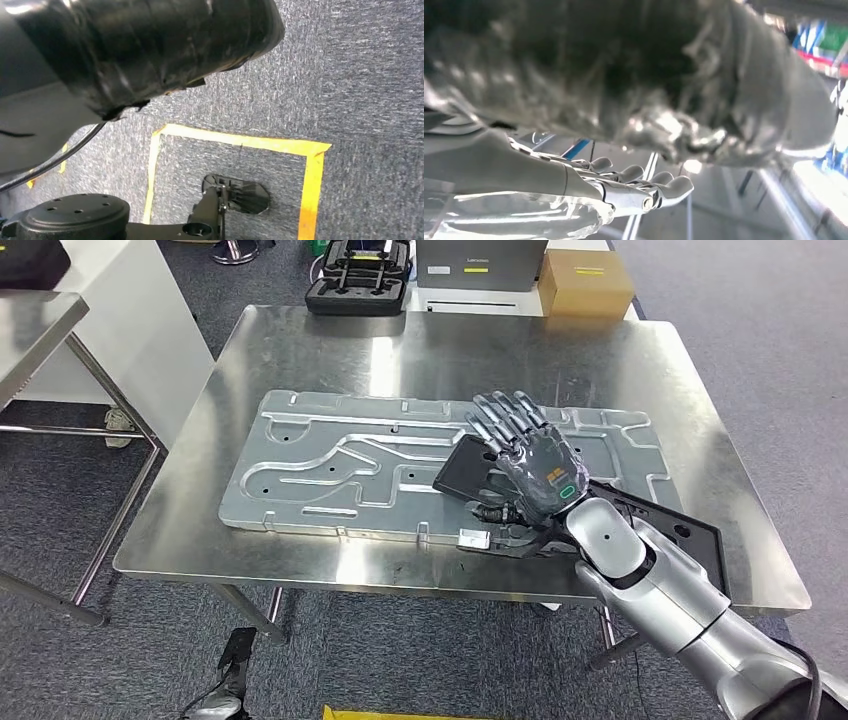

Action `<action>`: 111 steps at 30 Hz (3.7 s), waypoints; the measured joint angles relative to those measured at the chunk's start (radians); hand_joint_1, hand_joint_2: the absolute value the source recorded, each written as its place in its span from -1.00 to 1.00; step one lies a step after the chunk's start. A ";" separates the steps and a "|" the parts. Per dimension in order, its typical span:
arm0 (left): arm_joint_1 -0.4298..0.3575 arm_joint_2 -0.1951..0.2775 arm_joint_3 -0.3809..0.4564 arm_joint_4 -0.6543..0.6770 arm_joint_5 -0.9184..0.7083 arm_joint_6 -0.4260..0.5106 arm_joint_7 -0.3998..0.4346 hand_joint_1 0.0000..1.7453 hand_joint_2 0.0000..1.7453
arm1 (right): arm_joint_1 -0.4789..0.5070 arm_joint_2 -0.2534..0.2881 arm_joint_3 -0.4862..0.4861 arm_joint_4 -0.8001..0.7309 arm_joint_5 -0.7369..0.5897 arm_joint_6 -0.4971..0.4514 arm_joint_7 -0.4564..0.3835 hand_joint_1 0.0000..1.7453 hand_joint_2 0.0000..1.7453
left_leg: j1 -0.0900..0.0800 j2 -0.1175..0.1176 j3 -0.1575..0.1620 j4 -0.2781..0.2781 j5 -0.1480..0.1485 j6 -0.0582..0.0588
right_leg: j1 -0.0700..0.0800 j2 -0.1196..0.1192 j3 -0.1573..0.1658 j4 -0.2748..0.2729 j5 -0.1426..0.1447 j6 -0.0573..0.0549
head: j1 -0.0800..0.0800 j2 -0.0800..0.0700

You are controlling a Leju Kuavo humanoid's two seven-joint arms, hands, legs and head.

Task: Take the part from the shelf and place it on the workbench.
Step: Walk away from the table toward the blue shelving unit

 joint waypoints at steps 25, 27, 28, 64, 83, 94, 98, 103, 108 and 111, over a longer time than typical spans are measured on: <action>-0.010 -0.014 0.047 0.000 0.038 -0.012 -0.033 -1.00 -1.00 | 0.025 0.146 0.041 -0.225 -0.194 -0.223 0.077 -1.00 -1.00 | 0.005 0.011 0.032 -0.014 -0.016 0.009 | 0.005 0.002 -0.087 0.051 -0.042 0.004 | 0.004 0.000; -0.009 -0.016 0.048 0.000 0.039 -0.016 -0.035 -1.00 -1.00 | 0.043 0.146 0.033 -0.234 -0.229 -0.250 0.073 -1.00 -1.00 | 0.001 0.012 0.003 -0.012 0.004 0.011 | 0.006 0.003 -0.093 0.154 -0.084 0.004 | 0.005 0.000; -0.008 -0.018 0.049 0.000 0.041 -0.016 -0.036 -1.00 -1.00 | 0.052 0.147 0.029 -0.236 -0.250 -0.265 0.067 -1.00 -1.00 | -0.001 0.011 -0.011 -0.010 0.013 0.011 | 0.007 0.003 -0.073 0.157 -0.072 0.002 | 0.006 0.000; 0.033 -0.020 0.113 0.000 0.092 -0.028 -0.051 -1.00 -1.00 | 0.408 0.321 -0.073 0.145 -1.061 -0.326 -0.363 -1.00 -1.00 | -0.009 0.013 -0.049 -0.016 0.062 -0.012 | 0.021 -0.002 0.170 -0.127 -0.058 -0.028 | 0.016 0.000; 0.030 -0.008 0.117 0.000 0.109 -0.074 -0.042 -1.00 -1.00 | 0.445 0.390 -0.148 0.748 -1.329 -0.191 -0.424 -1.00 -1.00 | 0.003 0.009 0.120 -0.037 -0.089 -0.008 | 0.011 -0.009 -0.040 -0.131 0.117 -0.003 | 0.016 0.000; 0.033 0.010 0.116 0.000 0.102 -0.129 -0.002 -1.00 -1.00 | 0.503 0.407 -0.192 0.983 -1.550 0.035 -0.326 -1.00 -1.00 | -0.002 0.017 -0.041 -0.001 0.026 -0.011 | 0.012 -0.003 0.160 -0.108 -0.064 -0.007 | 0.018 0.000; 0.037 0.019 0.116 0.000 0.100 -0.124 0.002 -1.00 -1.00 | 0.510 0.418 -0.199 1.029 -1.518 0.077 -0.275 -1.00 -1.00 | 0.005 0.018 -0.055 0.008 0.026 -0.040 | 0.017 -0.006 0.156 -0.146 -0.052 -0.040 | 0.015 0.000; 0.044 0.023 0.114 0.000 0.089 -0.117 0.026 -1.00 -1.00 | 0.522 0.446 -0.189 1.062 -1.417 0.147 -0.215 -1.00 -1.00 | 0.012 0.016 -0.125 0.250 -0.141 -0.062 | 0.017 -0.021 0.106 -0.148 -0.010 -0.059 | 0.009 0.000; 0.045 0.027 0.110 0.000 0.089 -0.120 0.053 -1.00 -1.00 | 0.535 0.468 -0.138 1.086 -1.341 0.176 -0.169 -1.00 -1.00 | 0.002 0.050 0.060 0.033 -0.070 -0.046 | 0.021 -0.058 0.084 -0.143 0.010 -0.049 | 0.009 0.000; 0.041 0.029 0.109 0.000 0.086 -0.119 0.056 -1.00 -1.00 | 0.533 0.476 -0.106 1.095 -1.312 0.185 -0.159 -1.00 -1.00 | -0.008 0.056 0.093 -0.040 -0.071 -0.024 | 0.023 -0.086 0.085 -0.144 0.019 -0.035 | 0.011 0.000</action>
